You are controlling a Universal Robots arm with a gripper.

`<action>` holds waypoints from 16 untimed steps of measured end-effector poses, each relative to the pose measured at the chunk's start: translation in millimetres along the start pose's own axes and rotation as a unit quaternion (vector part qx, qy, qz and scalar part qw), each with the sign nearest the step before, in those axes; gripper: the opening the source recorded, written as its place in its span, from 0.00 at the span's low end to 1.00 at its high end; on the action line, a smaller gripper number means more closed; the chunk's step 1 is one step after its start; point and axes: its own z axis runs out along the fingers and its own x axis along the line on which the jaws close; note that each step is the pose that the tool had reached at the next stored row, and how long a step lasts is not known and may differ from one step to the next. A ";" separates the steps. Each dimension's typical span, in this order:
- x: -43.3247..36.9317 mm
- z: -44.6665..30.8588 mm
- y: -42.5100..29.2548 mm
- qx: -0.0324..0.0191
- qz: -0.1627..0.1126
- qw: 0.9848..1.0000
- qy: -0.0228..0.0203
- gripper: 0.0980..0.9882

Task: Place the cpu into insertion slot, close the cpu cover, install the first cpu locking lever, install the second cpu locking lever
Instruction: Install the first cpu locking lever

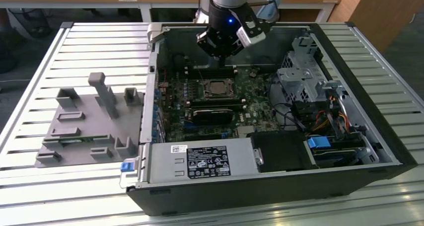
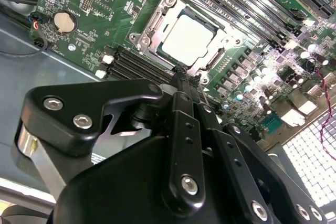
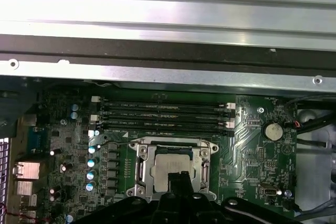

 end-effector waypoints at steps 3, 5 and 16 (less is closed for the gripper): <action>0.2 0.0 0.0 0.000 -0.001 1.000 0.000 0.01; 0.3 0.0 0.0 0.000 -0.002 1.000 0.000 0.01; 10.3 0.2 1.3 0.000 -0.004 1.000 -0.001 0.01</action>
